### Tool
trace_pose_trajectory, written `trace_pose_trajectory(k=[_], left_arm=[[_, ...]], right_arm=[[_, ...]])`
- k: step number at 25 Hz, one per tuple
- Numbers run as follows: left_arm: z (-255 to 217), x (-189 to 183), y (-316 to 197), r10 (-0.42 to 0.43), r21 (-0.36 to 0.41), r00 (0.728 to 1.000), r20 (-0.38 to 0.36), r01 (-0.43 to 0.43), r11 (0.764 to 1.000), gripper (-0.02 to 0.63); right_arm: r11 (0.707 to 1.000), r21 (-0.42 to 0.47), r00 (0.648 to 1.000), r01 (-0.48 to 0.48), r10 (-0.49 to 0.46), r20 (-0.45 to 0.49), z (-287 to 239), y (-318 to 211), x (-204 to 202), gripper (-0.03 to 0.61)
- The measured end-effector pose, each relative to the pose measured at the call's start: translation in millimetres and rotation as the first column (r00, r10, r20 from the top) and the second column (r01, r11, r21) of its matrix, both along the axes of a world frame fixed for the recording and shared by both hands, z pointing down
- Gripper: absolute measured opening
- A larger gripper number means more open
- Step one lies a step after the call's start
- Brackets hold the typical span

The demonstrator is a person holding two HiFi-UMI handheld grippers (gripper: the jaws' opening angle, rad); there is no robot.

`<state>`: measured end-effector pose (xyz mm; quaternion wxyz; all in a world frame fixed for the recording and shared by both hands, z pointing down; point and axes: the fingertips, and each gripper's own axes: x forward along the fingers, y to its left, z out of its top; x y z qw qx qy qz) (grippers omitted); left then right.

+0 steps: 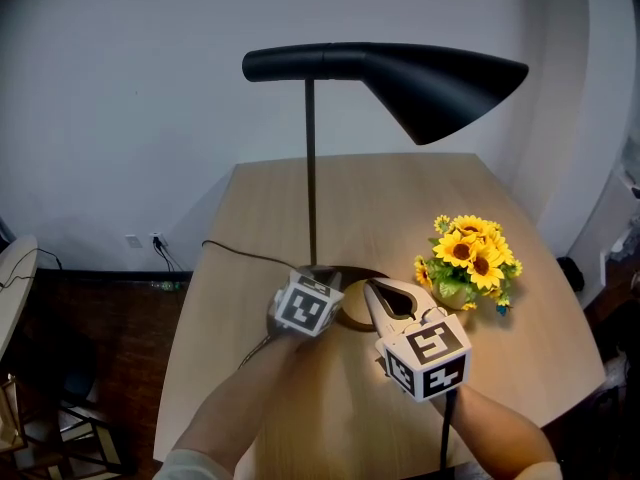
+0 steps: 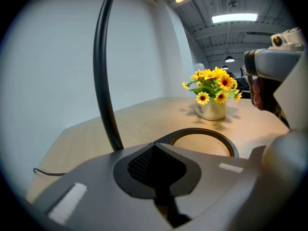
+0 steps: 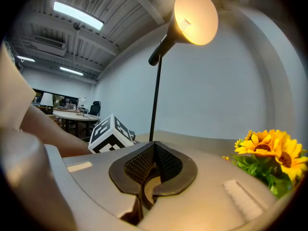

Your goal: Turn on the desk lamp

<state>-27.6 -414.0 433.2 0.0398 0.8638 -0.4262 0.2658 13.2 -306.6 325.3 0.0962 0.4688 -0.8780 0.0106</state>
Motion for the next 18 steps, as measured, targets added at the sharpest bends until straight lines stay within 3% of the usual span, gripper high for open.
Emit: trace_pose_trajectory(k=[9,18], left_arm=[[-6.7,-2.8,1.0,-0.033,0.033,0.999,-0.005,0.033,0.999,-0.005],[-52.4,0.6,28.2,-0.064,0.098,0.990,-0.124,0.077,0.992,-0.005]], right_arm=[[1.000,-0.012,0.999,-0.024,0.024,0.028,0.9,-1.7,9.6,-0.002],[0.999,0.001,0.999,-0.042,0.042,0.033,-3.8,0.6,16.6,-0.002]])
